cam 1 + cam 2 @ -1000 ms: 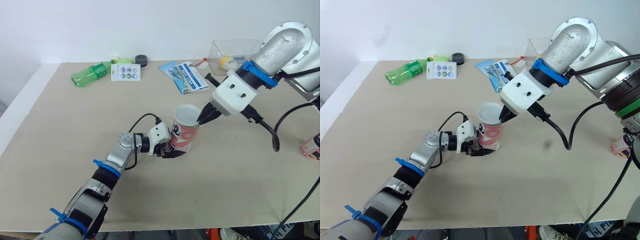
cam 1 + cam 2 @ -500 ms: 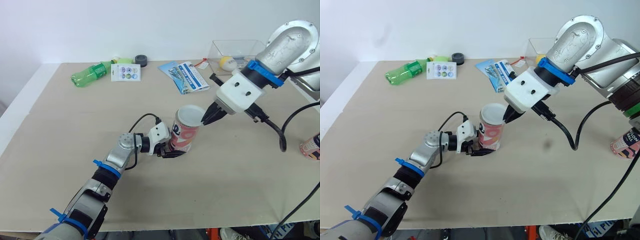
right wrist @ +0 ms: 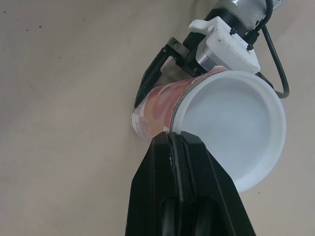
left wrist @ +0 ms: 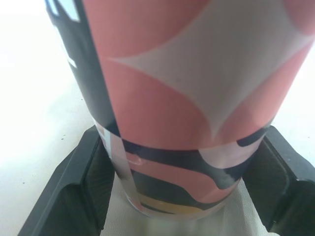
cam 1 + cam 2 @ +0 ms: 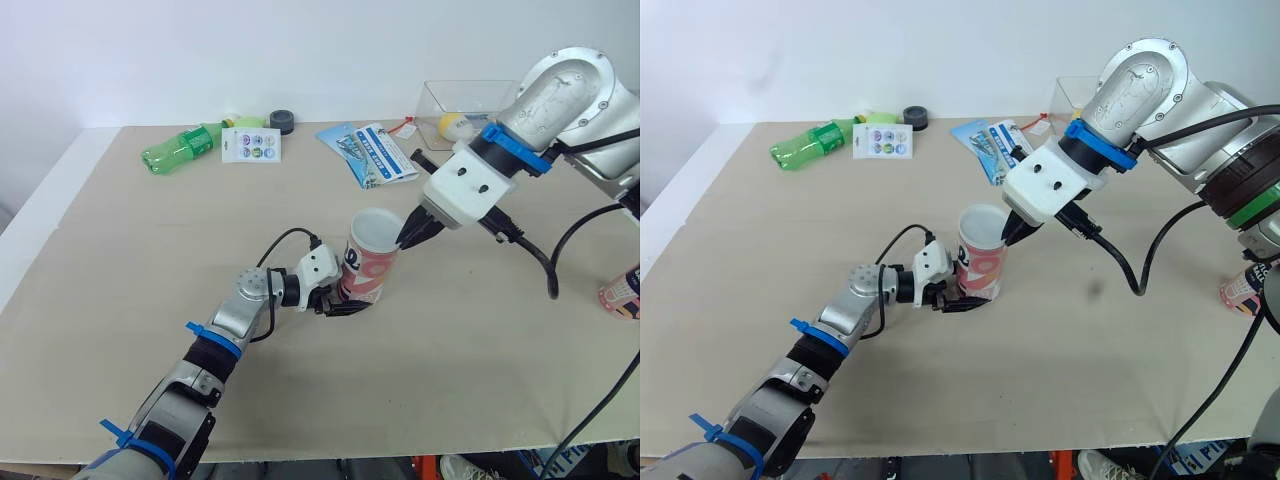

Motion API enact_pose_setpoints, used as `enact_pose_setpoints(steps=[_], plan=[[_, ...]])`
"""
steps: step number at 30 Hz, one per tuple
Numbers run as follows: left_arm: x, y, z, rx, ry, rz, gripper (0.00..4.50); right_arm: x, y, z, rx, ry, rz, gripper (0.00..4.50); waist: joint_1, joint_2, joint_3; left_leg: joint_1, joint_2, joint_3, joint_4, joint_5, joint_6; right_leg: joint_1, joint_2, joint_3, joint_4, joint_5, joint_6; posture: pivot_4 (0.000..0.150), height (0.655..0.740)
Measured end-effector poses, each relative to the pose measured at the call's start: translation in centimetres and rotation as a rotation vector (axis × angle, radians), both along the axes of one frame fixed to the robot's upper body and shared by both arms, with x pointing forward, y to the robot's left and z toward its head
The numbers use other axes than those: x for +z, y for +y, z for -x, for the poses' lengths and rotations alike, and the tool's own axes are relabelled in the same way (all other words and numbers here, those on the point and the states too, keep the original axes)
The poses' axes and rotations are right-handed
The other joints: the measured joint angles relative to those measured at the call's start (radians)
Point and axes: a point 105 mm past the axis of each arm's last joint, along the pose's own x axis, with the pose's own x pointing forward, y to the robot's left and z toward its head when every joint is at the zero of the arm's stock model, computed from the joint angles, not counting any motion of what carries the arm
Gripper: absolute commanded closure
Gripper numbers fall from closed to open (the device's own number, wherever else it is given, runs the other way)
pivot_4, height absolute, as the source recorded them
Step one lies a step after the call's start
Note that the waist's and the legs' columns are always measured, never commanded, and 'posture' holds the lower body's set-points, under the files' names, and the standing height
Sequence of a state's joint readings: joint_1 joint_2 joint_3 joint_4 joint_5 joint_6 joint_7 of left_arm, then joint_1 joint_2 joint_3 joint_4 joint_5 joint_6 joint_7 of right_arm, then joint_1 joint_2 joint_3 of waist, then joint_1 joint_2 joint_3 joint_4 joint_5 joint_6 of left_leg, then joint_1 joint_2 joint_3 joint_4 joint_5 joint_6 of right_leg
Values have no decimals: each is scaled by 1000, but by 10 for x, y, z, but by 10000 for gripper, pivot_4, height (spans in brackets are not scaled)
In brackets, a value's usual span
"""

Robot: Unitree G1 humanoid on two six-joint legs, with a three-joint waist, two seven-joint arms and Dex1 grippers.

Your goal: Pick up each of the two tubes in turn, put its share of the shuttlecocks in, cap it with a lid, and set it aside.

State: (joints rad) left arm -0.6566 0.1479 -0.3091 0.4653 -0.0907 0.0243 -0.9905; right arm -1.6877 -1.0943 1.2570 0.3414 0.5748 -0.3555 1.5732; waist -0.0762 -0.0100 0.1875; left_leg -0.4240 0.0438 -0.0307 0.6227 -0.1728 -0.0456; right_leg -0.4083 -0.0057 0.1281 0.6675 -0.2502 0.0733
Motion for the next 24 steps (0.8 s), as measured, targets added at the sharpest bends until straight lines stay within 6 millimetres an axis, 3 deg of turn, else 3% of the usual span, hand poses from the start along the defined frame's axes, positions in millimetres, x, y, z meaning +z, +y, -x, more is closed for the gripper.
enact_pose_setpoints(steps=[2, 6, 13, 19, 20, 21, 24], plan=[[0, 0, 0, 0, 2, 0, 12216, 0, 0, 0, -1, 2, 1, 44614, 0, 0, 0, 0, 0, 0, 0, 0, 0, 0, 0, 0, 0, 0, 0, 1500, 7400], [0, 0, 1, 0, 6, 5, 12216, -2, -1, 1, -8, 19, 6, 31558, 0, 0, 0, 0, 0, 0, 0, 0, 0, 0, 0, 0, 0, 0, 0, 1500, 7400], [0, 0, 1, 2, 15, 7, 12216, 3, 2, 5, -50, 83, -63, 31558, 0, 0, 0, 0, 0, 0, 0, 0, 0, 0, 0, 0, 0, 0, 0, 1500, 7400], [0, 0, 0, 5, 15, 8, 12216, 42, 10, 2, -178, 281, -459, 31558, 0, 0, 0, 0, 0, -1, 1, 0, 0, 1, 0, -1, 0, 3, -5, 1500, 7400], [0, 0, 0, 5, 15, 8, 12216, 42, 10, 2, -183, 286, -467, 33813, 0, 0, 0, 0, 0, -1, 1, 0, 0, 1, 0, -1, 0, 3, -5, 1500, 7400], [0, 1, 0, 7, 15, 6, 12216, 50, 6, -4, -235, 372, -608, 36997, 0, -1, 0, 0, 0, -2, 1, 0, 0, 1, 0, -2, 1, 3, -5, 1500, 7400], [-1, 3, 0, 9, 15, 4, 12216, 37, 0, -16, -314, 446, -743, 44883, 0, -2, -1, 0, 1, -2, 2, 0, 0, 1, 2, -2, 1, 3, -5, 1500, 7400]])
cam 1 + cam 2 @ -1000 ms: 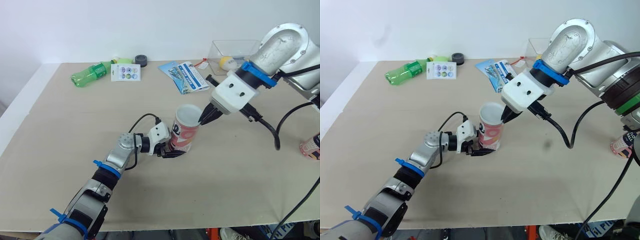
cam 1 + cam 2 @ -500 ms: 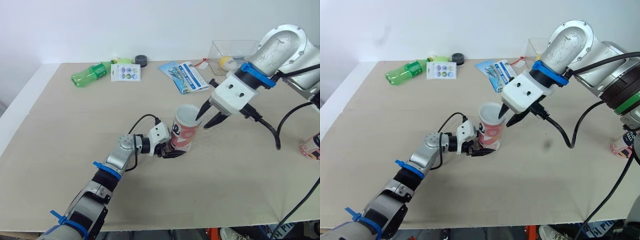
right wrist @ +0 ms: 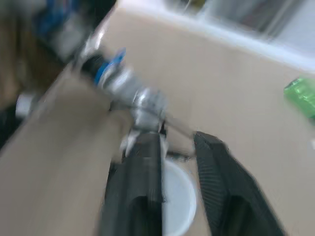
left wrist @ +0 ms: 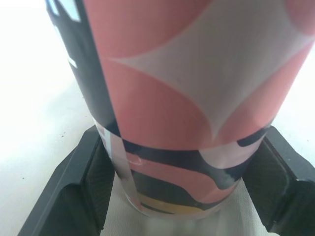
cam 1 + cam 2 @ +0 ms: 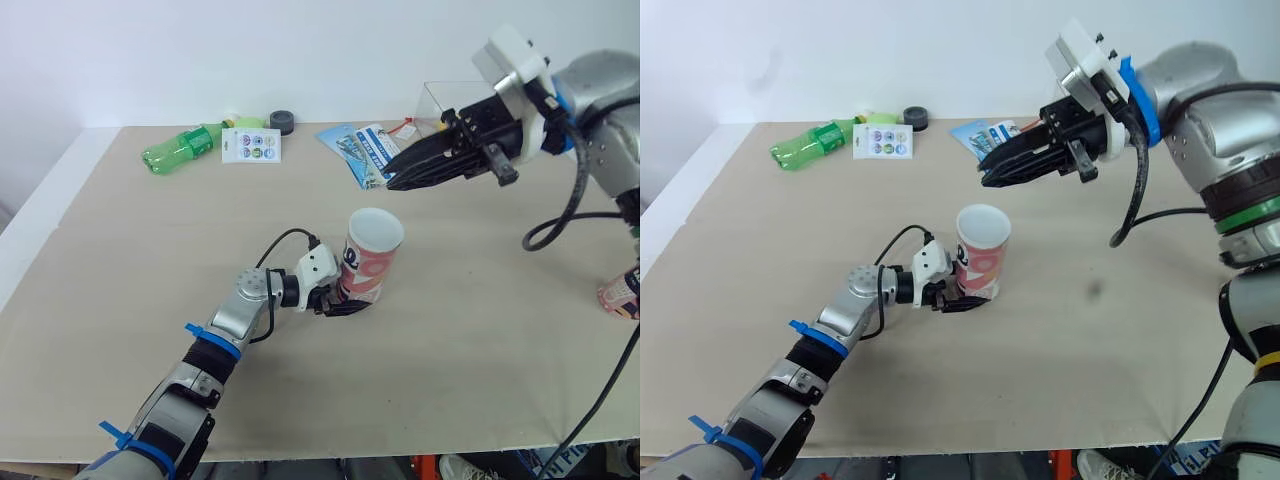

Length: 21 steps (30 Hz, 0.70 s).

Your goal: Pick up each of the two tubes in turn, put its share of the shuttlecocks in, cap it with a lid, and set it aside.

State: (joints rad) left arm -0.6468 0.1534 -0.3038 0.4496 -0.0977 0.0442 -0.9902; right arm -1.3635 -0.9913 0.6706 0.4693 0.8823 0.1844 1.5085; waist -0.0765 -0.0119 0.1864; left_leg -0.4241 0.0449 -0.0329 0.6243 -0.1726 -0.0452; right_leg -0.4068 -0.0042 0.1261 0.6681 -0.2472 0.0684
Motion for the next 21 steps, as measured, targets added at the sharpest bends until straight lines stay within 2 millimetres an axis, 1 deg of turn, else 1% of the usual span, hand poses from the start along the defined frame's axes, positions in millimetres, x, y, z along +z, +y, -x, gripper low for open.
enact_pose_setpoints(steps=[2, 4, 5, 6, 8, 10, 15, 21], plan=[[0, 2, 1, 1, -4, -1, 12216, -27, -2, -7, -70, 42, -13, 44883, 0, 0, 0, 0, 0, 0, 0, 0, 0, -1, 0, 0, 0, 0, 0, 1500, 7400], [1, 4, 1, 4, -8, -3, 12216, -46, 3, -8, -90, 79, -4, 44883, -3, 1, 0, 0, 0, 1, -1, 0, 0, -2, 1, 1, 1, 0, 0, 1500, 7400], [1, 4, 1, 4, -9, -3, 12216, -50, 8, -8, -87, 82, -3, 44883, -3, 2, 1, 0, 0, 1, 0, 0, 0, -2, 1, 2, 2, 0, 0, 1500, 7400], [1, 4, 1, 5, -8, -3, 12216, -51, 12, -7, -84, 75, -3, 44883, -4, 2, 1, 0, 0, 1, 0, 0, 0, -2, 1, 1, 3, 0, 1, 1500, 7400], [0, 4, 1, 6, -6, -3, 12216, -44, 21, -5, -75, 27, -13, 44883, -2, 2, 1, 0, 0, -1, 0, 0, 0, -2, 2, 0, 3, -3, 4, 1500, 7400], [0, 4, 1, 6, -4, -3, 12216, -44, 24, -3, -72, -8, -6, 44883, 0, 1, 0, 0, 0, -1, 1, 0, 0, -1, 1, 0, 3, -3, 4, 1500, 7400], [0, 5, 1, 11, -3, -1, 12216, -68, 25, -5, -76, 2, 70, 44883, 0, 1, 0, 0, 0, -1, 2, 0, 0, -1, 1, 0, 3, -2, 5, 1500, 7400], [-1, 4, 0, 18, 4, 2, 12216, -69, 25, -10, -82, -59, 119, 44883, 0, 1, 0, 0, 0, -1, 3, 0, 0, 0, 2, 0, 3, -2, 5, 1500, 7400]])
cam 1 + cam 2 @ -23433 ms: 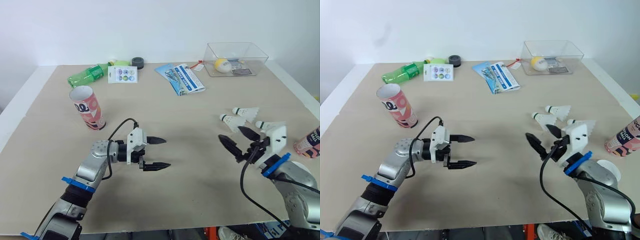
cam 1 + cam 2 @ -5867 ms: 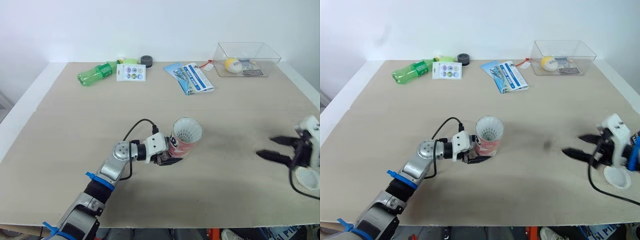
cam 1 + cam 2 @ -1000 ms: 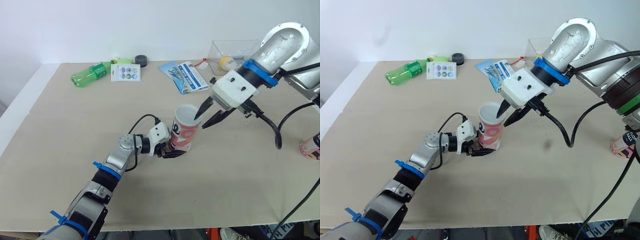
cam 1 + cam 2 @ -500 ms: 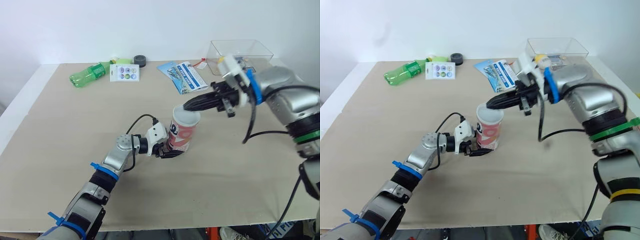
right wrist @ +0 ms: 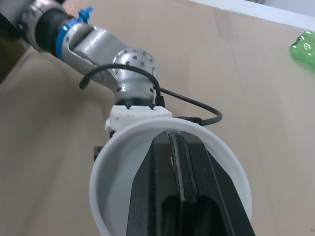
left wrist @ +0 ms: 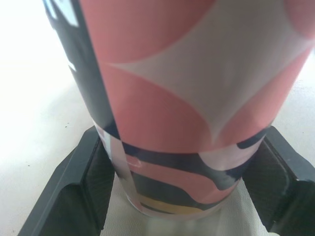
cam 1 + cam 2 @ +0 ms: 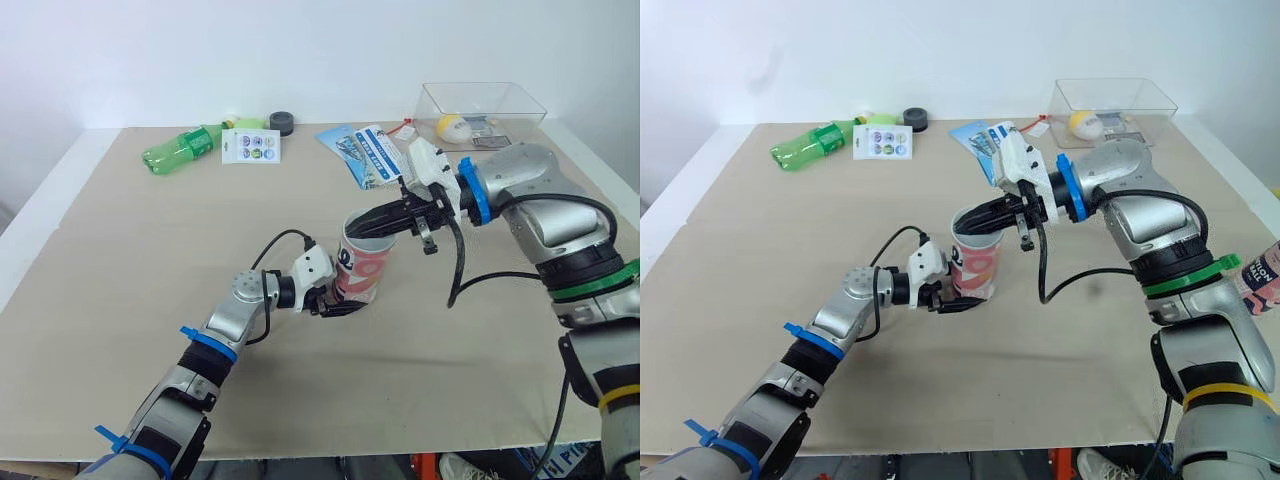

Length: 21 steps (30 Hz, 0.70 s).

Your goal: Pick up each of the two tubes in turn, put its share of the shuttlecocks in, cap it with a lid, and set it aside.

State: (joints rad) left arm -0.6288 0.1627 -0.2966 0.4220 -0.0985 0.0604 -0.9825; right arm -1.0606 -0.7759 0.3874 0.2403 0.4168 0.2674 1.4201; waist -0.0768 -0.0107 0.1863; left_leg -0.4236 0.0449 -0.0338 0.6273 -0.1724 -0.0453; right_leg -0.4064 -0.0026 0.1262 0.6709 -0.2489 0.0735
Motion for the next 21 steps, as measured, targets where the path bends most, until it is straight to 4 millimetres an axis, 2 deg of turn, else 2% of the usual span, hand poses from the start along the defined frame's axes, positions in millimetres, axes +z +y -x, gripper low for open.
enact_pose_setpoints(steps=[8, 21], plan=[[-1, 0, -1, 14, 2, 0, 12216, 0, -3, -8, -43, -9, 43, 44883, -1, -1, -1, 1, 0, 0, 1, 0, 0, 1, 0, 0, 0, 1, 0, 1500, 7400], [-1, 1, -1, 13, -24, 2, 12216, 3, -13, -14, -115, 90, 16, 44883, -3, -1, -1, 1, 0, 0, 0, 1, 0, 0, 0, 0, 0, 1, 0, 1500, 7400]])
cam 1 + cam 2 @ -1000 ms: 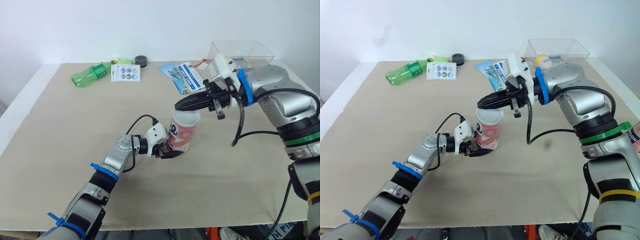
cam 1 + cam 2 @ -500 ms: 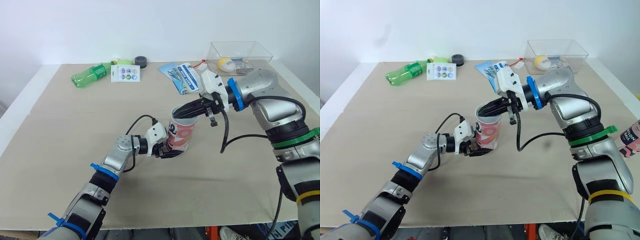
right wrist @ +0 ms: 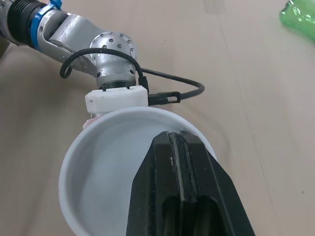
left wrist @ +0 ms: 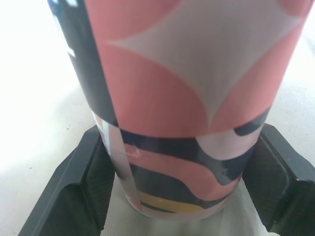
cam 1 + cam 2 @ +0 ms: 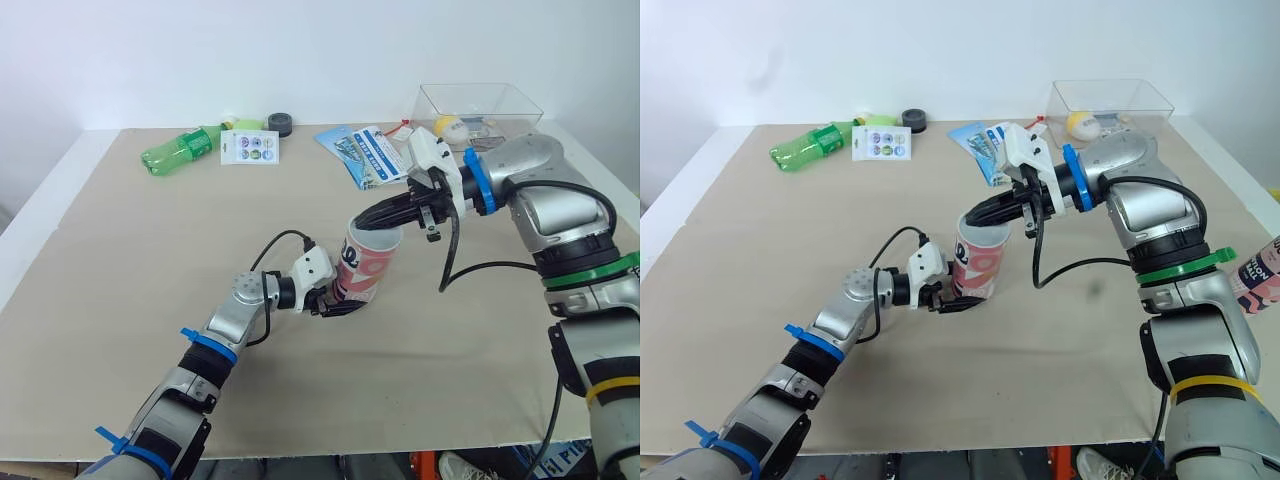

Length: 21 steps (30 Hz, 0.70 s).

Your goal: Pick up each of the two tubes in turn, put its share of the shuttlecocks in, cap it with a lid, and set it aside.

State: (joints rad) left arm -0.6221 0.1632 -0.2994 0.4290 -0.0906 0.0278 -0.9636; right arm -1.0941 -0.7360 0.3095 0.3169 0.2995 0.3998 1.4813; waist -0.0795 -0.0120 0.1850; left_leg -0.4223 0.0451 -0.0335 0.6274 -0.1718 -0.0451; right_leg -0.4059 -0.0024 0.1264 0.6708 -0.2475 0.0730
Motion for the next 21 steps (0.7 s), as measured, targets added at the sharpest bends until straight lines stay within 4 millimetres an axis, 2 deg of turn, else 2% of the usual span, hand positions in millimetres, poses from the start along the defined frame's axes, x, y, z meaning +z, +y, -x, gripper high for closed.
enact_pose_setpoints(steps=[6, 21], plan=[[0, 0, 0, -1, -1, 0, 12216, -2, -2, 0, -29, 34, -28, 44883, 0, 0, 0, 0, 0, 0, 0, 0, 0, 0, 0, 0, 0, 0, 0, 1500, 7400], [-8, 0, -4, 24, 8, 9, 12216, -18, 14, -1, -20, 2, -11, 44883, 0, -7, -17, 4, 0, 0, 0, 0, 0, 3, 0, 0, 0, -1, -4, 1500, 7400]])
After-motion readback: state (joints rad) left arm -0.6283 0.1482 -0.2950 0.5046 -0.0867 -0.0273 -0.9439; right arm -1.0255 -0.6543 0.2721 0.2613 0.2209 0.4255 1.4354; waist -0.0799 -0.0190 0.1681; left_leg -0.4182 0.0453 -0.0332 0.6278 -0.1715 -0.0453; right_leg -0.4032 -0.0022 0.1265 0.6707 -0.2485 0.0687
